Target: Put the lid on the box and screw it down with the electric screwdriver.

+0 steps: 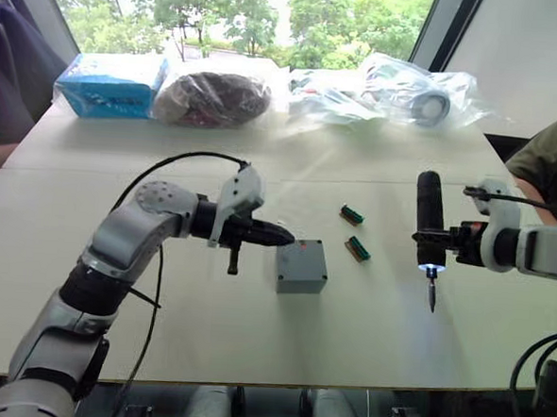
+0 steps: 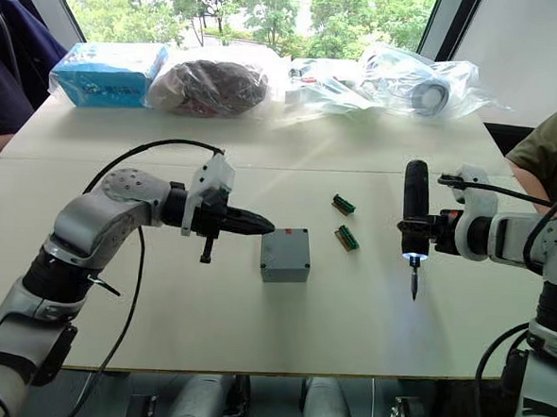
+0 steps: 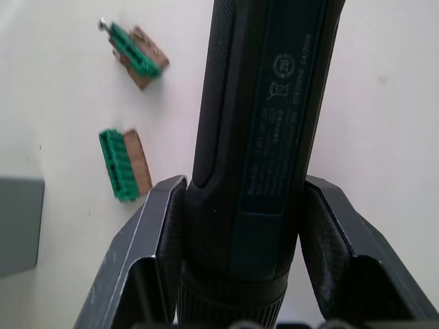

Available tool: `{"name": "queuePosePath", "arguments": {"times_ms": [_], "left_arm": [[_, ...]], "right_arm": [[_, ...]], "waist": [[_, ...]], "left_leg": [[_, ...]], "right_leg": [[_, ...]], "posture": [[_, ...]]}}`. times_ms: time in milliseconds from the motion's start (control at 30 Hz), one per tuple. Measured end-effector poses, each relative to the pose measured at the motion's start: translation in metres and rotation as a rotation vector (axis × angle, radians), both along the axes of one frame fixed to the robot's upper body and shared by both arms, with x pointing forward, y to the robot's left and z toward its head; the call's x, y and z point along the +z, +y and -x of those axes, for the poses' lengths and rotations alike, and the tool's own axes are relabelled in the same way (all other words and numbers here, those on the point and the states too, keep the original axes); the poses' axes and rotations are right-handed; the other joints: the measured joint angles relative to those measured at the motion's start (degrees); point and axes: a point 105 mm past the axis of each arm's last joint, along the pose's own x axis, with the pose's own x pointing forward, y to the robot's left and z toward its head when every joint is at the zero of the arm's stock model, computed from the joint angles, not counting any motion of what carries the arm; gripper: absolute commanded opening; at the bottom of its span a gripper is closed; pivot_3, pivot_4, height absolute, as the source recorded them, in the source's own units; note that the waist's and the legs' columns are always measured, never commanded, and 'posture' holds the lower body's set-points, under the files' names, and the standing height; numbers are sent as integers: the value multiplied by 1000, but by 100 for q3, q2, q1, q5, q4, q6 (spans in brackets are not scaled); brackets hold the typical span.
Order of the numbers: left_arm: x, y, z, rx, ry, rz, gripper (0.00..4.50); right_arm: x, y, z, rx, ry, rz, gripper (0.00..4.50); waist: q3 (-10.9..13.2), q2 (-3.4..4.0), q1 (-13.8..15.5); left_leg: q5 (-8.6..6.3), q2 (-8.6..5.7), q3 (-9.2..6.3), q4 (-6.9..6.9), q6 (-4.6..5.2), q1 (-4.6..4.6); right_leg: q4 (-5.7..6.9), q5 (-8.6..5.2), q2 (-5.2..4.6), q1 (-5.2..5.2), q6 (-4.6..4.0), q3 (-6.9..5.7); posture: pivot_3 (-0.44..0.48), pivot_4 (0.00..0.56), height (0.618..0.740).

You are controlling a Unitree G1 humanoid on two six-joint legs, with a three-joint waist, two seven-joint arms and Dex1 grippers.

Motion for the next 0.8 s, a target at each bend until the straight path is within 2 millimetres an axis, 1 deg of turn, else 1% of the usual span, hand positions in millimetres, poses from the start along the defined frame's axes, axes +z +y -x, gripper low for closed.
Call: {"name": "queuePosePath", "arguments": {"times_ms": [167,300,433,500,533,567,600,633,667,767,800], "left_arm": [[-4,-8,9,-51,17,-6,0],[-6,-10,7,-37,15,-4,0],[-8,-9,6,-18,12,-3,0],[-12,-7,5,-3,13,-3,0],[-13,-7,4,2,15,-4,0],[-15,-6,4,9,16,-5,0],[-15,-5,3,15,17,-6,0],[-16,-5,2,24,17,-6,0],[-16,-4,0,33,16,-7,0],[-12,-1,-13,109,9,45,0],[-9,2,-18,143,7,64,0]], "right_arm": [[-20,-3,5,11,129,15,1890],[-25,-3,5,28,170,43,1890],[-27,-2,0,48,169,61,1890],[-27,-4,-3,52,167,69,2877],[-26,-4,-4,52,162,69,3010],[-25,-4,-5,56,153,72,3429],[-25,-4,-6,60,148,76,3700],[-24,-4,-7,64,142,82,4095],[-23,-4,-8,64,136,88,4390],[-18,-10,-13,42,110,106,4450],[-14,-11,-16,33,96,103,4450]], "waist": [[6,1,-24],[15,2,-15],[16,1,-15],[17,-1,-17],[17,-2,-17],[17,-2,-14],[17,-2,-14],[17,-2,-13],[17,-2,-5],[18,-2,16],[20,-3,9]], "left_leg": [[0,0,1,1,0,1],[0,2,-1,1,-1,1],[1,2,0,3,-1,1],[1,2,0,4,-2,1],[1,2,0,5,-2,1],[1,2,-1,6,-2,1],[1,2,-1,8,-2,1],[1,2,-1,9,-2,1],[1,2,-2,11,-2,1],[1,-3,-1,16,-2,0],[1,-4,-1,16,-2,-1]], "right_leg": [[2,1,3,-2,3,3],[2,0,6,-3,4,3],[2,1,6,-2,5,3],[3,1,6,-1,6,3],[3,2,6,-1,7,3],[3,2,6,0,8,3],[3,3,6,1,9,3],[3,3,6,2,10,3],[3,4,6,5,11,2],[3,8,1,5,19,3],[3,9,0,3,21,4]], "posture": [[0,150,740],[0,150,740],[0,150,740],[0,150,740],[0,150,740],[0,150,740],[0,150,740],[0,150,740],[0,150,740],[0,150,740],[0,150,740]]}}
